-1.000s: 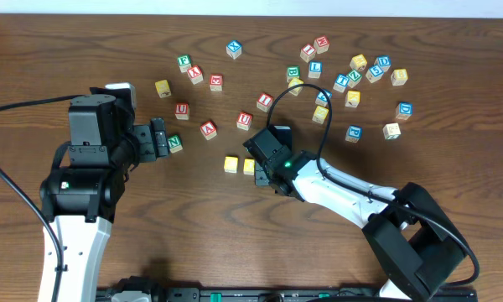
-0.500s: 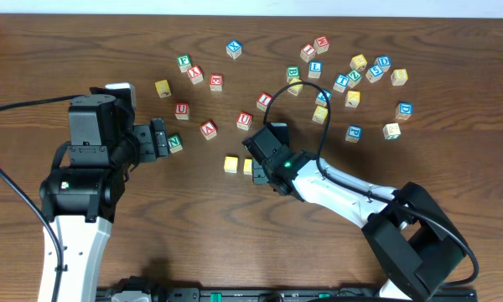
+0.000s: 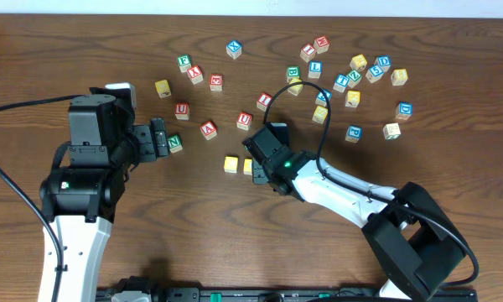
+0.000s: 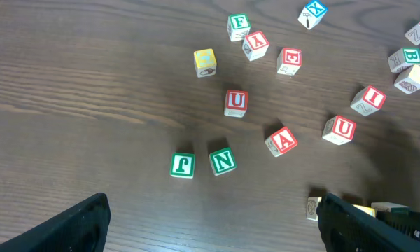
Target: Spell out CORL
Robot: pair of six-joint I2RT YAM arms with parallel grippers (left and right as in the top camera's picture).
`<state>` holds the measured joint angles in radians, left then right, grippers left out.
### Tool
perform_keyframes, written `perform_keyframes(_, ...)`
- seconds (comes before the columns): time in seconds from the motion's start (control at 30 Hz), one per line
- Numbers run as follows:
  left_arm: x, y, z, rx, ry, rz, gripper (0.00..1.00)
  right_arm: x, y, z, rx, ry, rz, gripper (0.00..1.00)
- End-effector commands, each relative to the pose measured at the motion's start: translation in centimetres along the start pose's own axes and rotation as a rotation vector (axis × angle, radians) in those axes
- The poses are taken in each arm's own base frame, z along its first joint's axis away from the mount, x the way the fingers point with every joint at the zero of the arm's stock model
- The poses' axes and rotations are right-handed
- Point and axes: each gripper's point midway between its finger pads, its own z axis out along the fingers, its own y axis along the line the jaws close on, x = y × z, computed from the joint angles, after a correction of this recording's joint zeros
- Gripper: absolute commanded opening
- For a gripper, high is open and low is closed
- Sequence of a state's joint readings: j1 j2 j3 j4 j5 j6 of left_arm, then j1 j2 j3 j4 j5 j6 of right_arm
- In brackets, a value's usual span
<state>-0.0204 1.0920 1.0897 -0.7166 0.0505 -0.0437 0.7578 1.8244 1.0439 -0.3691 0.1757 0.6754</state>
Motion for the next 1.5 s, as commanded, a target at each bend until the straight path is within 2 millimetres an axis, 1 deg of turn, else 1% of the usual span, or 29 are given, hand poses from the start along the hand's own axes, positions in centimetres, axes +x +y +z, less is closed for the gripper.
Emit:
perform_keyframes(0.0,-0.62,0.06,-0.42,0.000,-0.017,0.010,0.93,0.48,0.17,0.21,0.006,0.012,-0.022,0.01)
perform_keyframes(0.17,-0.62,0.06,-0.42,0.000,-0.017,0.010,0.92,0.92,0.48,0.14,0.003,0.022,-0.023,0.01)
perform_keyframes(0.4,-0.62,0.06,-0.42,0.000,-0.017,0.010,0.93,0.89,0.56,0.13,0.000,0.020,-0.024,0.01)
perform_keyframes(0.53,-0.62,0.05,-0.42,0.001,-0.017,0.010,0.93,0.90,0.57,0.13,0.000,0.020,-0.024,0.07)
perform_keyframes(0.63,-0.62,0.05,-0.42,0.001,-0.017,0.010,0.93,0.89,0.56,0.13,0.000,0.020,-0.024,0.13)
perform_keyframes(0.87,-0.62,0.06,-0.42,0.000,-0.017,0.010,0.93,0.91,0.56,0.13,0.001,0.020,-0.025,0.19)
perform_keyframes(1.07,-0.62,0.05,-0.42,0.001,-0.017,0.010,0.93,0.94,0.52,0.13,0.002,0.022,-0.025,0.20)
perform_keyframes(1.13,-0.62,0.06,-0.42,0.000,-0.017,0.010,0.93,0.94,0.52,0.13,0.002,0.022,-0.025,0.23)
perform_keyframes(1.33,-0.62,0.05,-0.42,0.001,-0.017,0.010,0.93,0.95,0.52,0.13,0.002,0.022,-0.025,0.24)
perform_keyframes(1.47,-0.62,0.06,-0.42,0.000,-0.017,0.010,0.93,0.95,0.52,0.13,0.002,0.022,-0.025,0.28)
